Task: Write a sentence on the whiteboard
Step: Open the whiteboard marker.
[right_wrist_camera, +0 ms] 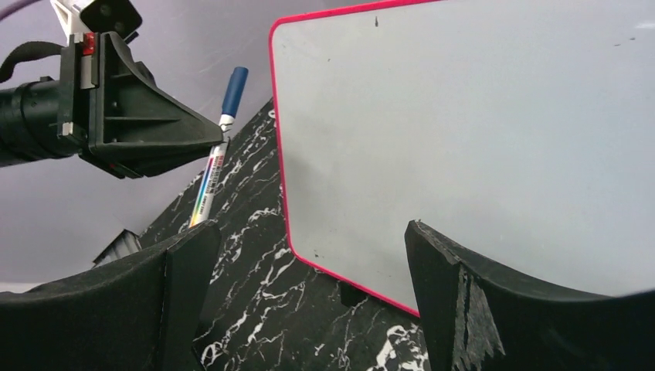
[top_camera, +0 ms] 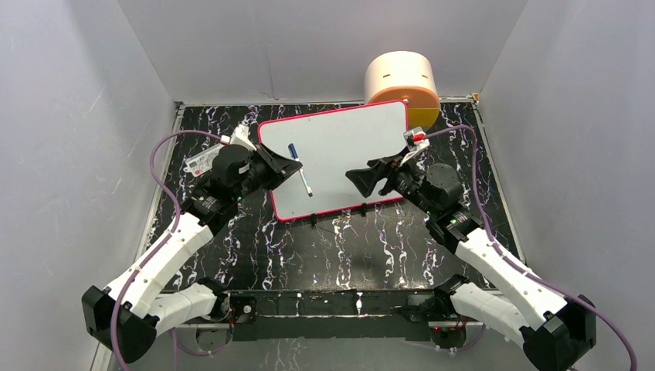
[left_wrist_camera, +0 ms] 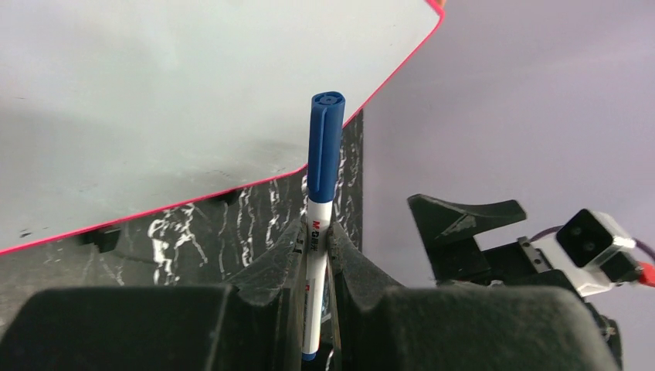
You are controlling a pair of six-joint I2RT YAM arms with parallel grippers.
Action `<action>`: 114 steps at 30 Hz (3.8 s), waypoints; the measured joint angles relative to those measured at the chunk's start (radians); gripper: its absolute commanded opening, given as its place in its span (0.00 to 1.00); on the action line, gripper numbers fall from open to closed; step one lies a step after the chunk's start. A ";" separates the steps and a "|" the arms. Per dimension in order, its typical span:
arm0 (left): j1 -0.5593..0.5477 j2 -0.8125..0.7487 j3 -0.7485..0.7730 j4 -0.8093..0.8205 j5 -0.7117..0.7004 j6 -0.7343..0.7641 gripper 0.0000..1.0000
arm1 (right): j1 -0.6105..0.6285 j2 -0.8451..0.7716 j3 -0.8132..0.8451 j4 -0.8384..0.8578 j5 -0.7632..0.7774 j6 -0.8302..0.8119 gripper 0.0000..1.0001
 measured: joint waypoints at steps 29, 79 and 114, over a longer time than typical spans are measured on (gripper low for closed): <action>-0.288 0.115 -0.105 0.441 -0.362 -0.253 0.00 | 0.179 0.207 -0.105 0.446 0.127 0.219 0.54; -0.315 -0.063 -0.003 0.030 -0.025 1.140 0.82 | 0.146 0.036 0.096 -0.324 -0.078 -0.404 0.00; -0.135 0.180 0.124 -0.201 0.866 1.416 0.45 | 0.144 -0.003 0.140 -0.512 -0.402 -0.628 0.00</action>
